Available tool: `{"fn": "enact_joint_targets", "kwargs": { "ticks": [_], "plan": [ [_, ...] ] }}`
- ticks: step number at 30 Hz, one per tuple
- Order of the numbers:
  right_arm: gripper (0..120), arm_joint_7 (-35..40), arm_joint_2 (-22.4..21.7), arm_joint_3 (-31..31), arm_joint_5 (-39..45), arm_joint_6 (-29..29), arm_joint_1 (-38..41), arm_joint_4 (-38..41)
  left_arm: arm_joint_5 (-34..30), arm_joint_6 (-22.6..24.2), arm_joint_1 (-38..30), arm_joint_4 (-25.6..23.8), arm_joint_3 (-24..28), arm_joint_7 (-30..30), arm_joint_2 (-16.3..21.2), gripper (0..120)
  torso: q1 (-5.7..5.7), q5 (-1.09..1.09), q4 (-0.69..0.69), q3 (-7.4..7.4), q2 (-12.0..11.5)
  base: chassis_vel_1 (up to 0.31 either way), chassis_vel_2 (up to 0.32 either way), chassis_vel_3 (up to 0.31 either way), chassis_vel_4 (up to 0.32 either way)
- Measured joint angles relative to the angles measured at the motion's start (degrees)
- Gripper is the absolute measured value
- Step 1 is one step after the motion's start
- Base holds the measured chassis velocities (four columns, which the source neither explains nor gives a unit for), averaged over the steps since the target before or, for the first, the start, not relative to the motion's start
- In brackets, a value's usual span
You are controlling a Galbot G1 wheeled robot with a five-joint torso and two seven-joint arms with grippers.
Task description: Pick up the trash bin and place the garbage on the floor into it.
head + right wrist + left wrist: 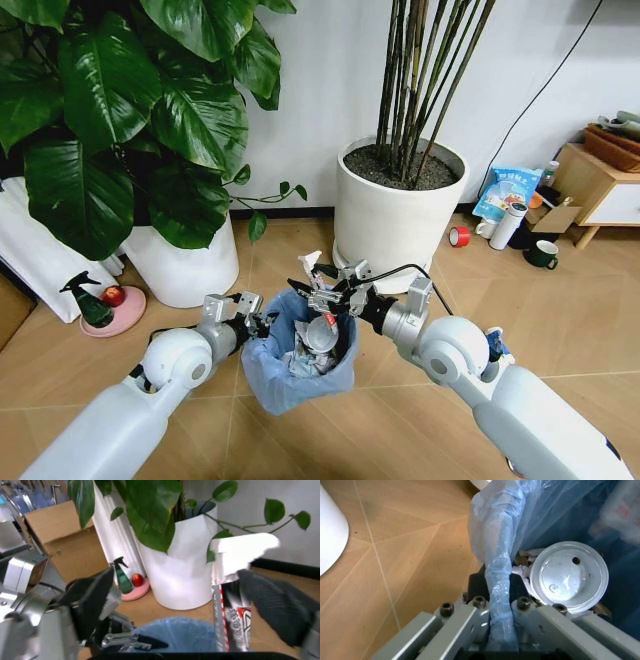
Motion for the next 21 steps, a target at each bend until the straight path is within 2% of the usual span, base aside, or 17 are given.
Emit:
{"fn": "enact_joint_targets", "kwargs": {
  "ticks": [4,21],
  "plan": [
    [99,0.0,-0.5,-0.6,0.2,-0.2,0.0,0.5,0.2,0.0,0.4,-0.2,-0.3,0.1,0.0,0,0.00,0.00,0.00,0.00,0.0,0.000,0.000,0.000,0.000],
    [100,-1.2,-0.9,-2.4,0.0,-1.1,-2.3,-2.0,0.4,-0.1,1.0,-0.4,-1.6,0.3,0.0,0,0.00,0.01,0.00,0.00,0.0,0.000,0.000,0.000,0.000]
  ]
}}
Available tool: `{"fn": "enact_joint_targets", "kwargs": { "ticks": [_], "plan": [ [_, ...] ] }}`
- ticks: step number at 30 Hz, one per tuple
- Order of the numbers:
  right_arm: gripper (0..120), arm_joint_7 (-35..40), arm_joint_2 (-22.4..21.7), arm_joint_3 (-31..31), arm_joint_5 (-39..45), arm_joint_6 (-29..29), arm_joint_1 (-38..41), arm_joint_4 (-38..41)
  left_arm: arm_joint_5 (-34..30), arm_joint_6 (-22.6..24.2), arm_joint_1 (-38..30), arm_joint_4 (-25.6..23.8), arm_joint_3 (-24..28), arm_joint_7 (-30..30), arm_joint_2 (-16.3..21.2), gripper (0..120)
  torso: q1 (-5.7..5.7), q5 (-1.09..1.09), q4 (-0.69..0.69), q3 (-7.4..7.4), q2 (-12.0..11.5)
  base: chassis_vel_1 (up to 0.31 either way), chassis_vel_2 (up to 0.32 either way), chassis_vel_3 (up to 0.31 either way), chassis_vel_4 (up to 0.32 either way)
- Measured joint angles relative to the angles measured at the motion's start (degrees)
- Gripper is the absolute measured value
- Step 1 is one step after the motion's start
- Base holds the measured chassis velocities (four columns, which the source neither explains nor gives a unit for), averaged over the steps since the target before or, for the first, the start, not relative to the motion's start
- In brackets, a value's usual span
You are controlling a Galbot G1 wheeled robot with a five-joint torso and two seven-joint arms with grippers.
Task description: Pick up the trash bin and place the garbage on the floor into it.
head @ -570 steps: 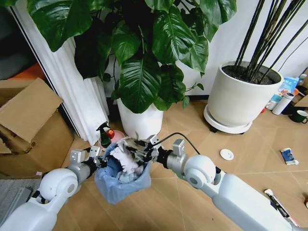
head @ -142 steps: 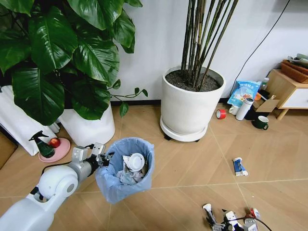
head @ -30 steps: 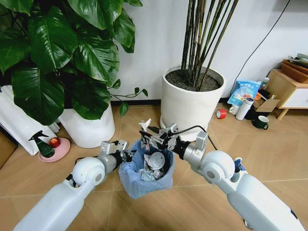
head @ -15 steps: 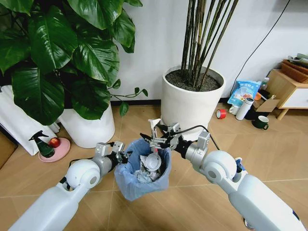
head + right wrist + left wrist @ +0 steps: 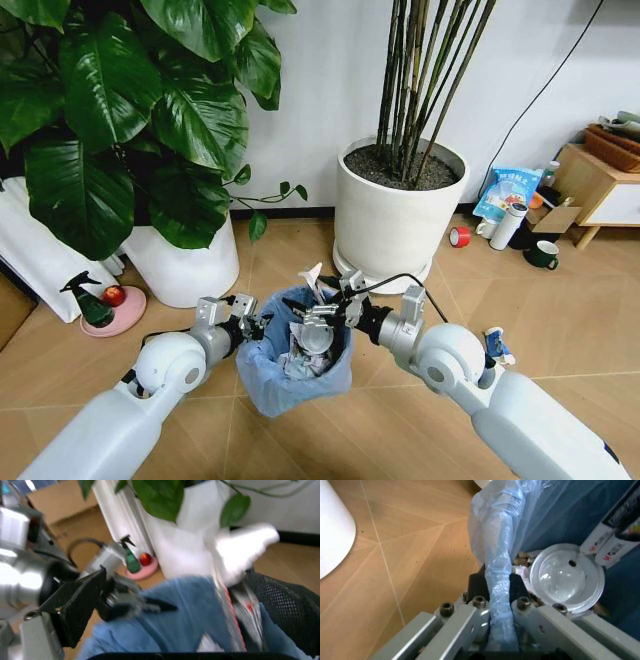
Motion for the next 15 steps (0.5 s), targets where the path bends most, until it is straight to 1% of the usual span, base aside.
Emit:
{"fn": "enact_joint_targets", "kwargs": {
  "ticks": [8,15],
  "plan": [
    [100,-0.7,-1.0,2.4,-0.7,-0.2,-1.6,-0.1,0.1,-0.1,0.5,-0.1,-0.8,0.2,0.3,0,0.00,0.00,0.00,0.00,0.0,0.000,0.000,0.000,0.000],
    [100,-0.2,-0.9,3.9,-0.5,-0.1,-1.6,0.7,0.3,-0.2,0.5,-0.2,-0.9,0.5,0.3,0,0.00,-0.01,0.00,0.00,0.0,0.000,0.000,0.000,0.000]
  ]
}}
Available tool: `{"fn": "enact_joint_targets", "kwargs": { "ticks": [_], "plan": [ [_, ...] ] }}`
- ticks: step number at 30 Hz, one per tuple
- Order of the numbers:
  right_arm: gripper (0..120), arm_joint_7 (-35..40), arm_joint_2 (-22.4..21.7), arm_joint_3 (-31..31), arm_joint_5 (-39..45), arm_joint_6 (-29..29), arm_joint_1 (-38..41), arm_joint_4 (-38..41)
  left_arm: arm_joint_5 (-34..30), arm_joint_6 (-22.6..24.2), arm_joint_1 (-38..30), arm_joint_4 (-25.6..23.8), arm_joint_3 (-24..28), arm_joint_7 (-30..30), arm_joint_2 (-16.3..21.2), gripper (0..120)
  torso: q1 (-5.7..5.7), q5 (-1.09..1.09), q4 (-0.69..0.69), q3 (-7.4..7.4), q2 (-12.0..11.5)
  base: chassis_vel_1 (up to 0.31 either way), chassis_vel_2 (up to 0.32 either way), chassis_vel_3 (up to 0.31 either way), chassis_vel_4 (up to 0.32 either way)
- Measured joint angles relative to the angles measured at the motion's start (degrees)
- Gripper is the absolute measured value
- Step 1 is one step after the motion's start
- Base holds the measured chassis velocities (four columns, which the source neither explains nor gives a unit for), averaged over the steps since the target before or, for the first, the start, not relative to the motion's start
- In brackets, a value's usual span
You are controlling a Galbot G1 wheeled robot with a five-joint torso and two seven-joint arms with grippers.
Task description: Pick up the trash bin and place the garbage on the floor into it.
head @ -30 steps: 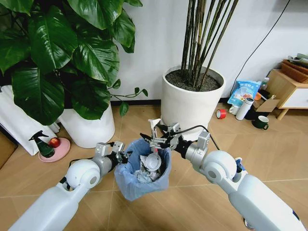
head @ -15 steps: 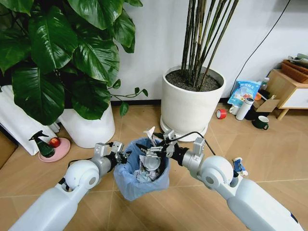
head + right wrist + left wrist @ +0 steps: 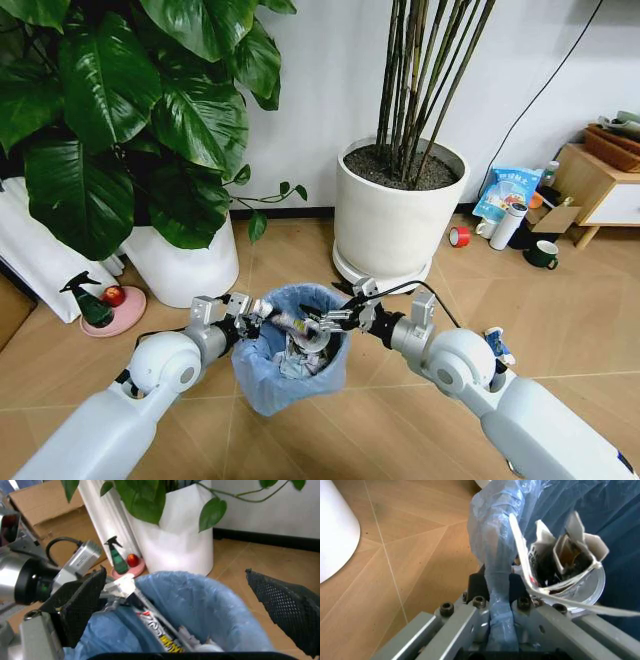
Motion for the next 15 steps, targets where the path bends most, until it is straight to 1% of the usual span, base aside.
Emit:
{"fn": "enact_joint_targets", "kwargs": {
  "ticks": [7,8,9,11,12,15],
  "plan": [
    [100,2.9,1.0,3.7,0.0,1.0,-1.2,-0.9,-0.1,0.0,0.5,-0.6,-0.6,0.0,0.5,0,0.00,0.00,0.00,0.00,0.0,0.000,0.000,0.000,0.000],
    [100,5.4,1.4,5.1,-0.2,1.8,-1.9,-1.3,-0.2,0.0,0.6,-0.8,-0.8,0.0,0.6,0,0.00,0.00,0.00,0.00,0.0,0.000,0.000,0.000,0.000],
    [100,6.3,1.6,5.9,-0.5,2.0,-2.4,-1.3,-0.2,0.0,0.7,-0.8,-0.9,-0.1,0.6,0,0.00,0.00,0.00,0.00,0.0,0.000,0.000,0.000,0.000],
    [100,9.7,2.5,9.5,-3.3,2.8,-4.8,-1.5,0.1,0.0,1.1,-0.8,-1.8,-0.1,0.6,0,0.00,0.00,0.00,0.00,0.0,0.000,0.000,0.000,0.000],
    [100,9.7,2.5,9.5,-3.3,2.8,-4.8,-1.5,0.1,0.0,1.1,-0.8,-1.8,-0.1,0.6,0,0.00,0.00,0.00,0.00,0.0,0.000,0.000,0.000,0.000],
    [100,13.4,3.4,13.8,-7.9,3.2,-8.3,-1.5,0.2,0.0,1.7,-0.8,-3.0,-0.1,0.6,0,0.00,0.01,0.00,0.00,0.0,0.000,0.000,0.000,0.000]
  ]
}}
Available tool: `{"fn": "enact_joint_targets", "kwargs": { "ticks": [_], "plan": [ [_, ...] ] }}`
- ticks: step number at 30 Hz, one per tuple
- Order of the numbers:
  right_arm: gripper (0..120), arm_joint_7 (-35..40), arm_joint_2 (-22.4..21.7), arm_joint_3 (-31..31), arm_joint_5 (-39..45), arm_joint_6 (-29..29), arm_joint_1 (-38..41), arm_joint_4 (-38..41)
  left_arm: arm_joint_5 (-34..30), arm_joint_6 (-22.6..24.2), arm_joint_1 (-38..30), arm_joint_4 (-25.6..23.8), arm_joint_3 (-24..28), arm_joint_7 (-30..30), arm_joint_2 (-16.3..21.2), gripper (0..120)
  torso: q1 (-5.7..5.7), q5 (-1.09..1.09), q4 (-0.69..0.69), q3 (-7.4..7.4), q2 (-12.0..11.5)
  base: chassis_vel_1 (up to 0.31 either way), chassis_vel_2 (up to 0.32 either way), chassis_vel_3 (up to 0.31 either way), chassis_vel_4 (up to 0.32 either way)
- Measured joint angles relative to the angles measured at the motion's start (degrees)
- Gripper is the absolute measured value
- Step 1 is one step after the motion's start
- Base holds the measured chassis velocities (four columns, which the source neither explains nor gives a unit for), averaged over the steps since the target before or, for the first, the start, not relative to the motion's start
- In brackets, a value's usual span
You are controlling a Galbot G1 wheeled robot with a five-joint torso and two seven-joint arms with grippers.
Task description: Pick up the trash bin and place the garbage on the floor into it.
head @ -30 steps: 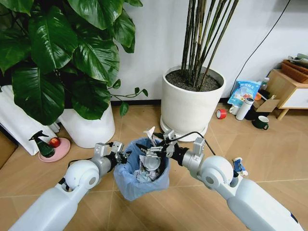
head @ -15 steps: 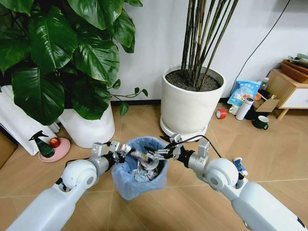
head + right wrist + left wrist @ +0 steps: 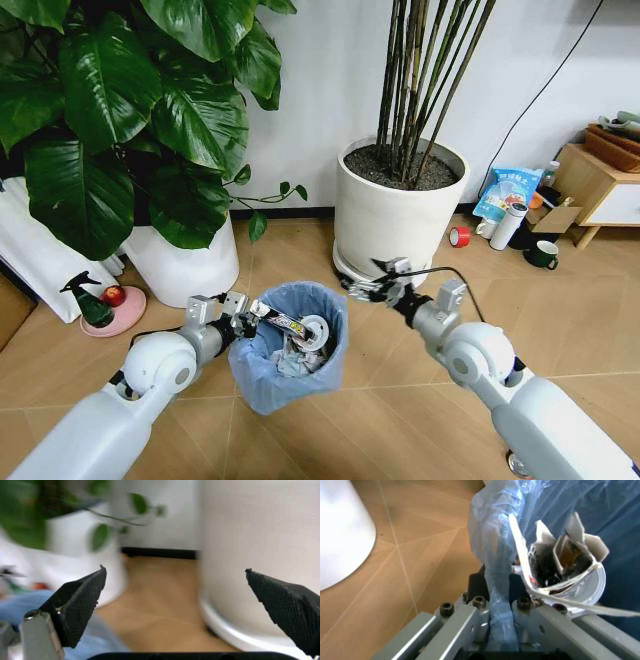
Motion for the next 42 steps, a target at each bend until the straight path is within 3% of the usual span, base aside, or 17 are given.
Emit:
{"fn": "enact_joint_targets", "kwargs": {
  "ticks": [5,12,23,42],
  "plan": [
    [100,2.0,1.6,4.8,-6.4,1.5,-5.2,-0.2,0.0,0.0,0.9,-0.4,-0.7,0.0,0.0,0,0.00,0.00,-0.01,0.00,0.0,0.000,0.000,0.000,0.000],
    [100,0.2,5.4,9.7,-8.4,0.5,-11.6,1.9,0.1,0.0,2.0,-1.3,-1.4,-0.1,0.5,0,0.00,-0.01,-0.01,-0.01,0.0,0.000,0.000,0.000,0.000],
    [100,-1.1,8.0,10.7,-9.4,-0.1,-13.8,2.4,0.1,0.0,2.8,-2.2,-1.8,-0.1,1.0,0,0.00,-0.02,0.01,0.00,0.0,-0.025,-0.020,0.024,0.024],
    [100,-1.4,9.5,10.4,-10.6,0.0,-15.8,2.7,0.3,-0.1,2.8,-2.4,-1.5,0.4,0.5,0,0.00,-0.02,0.00,0.00,0.0,-0.157,-0.155,0.158,0.144]
  ]
}}
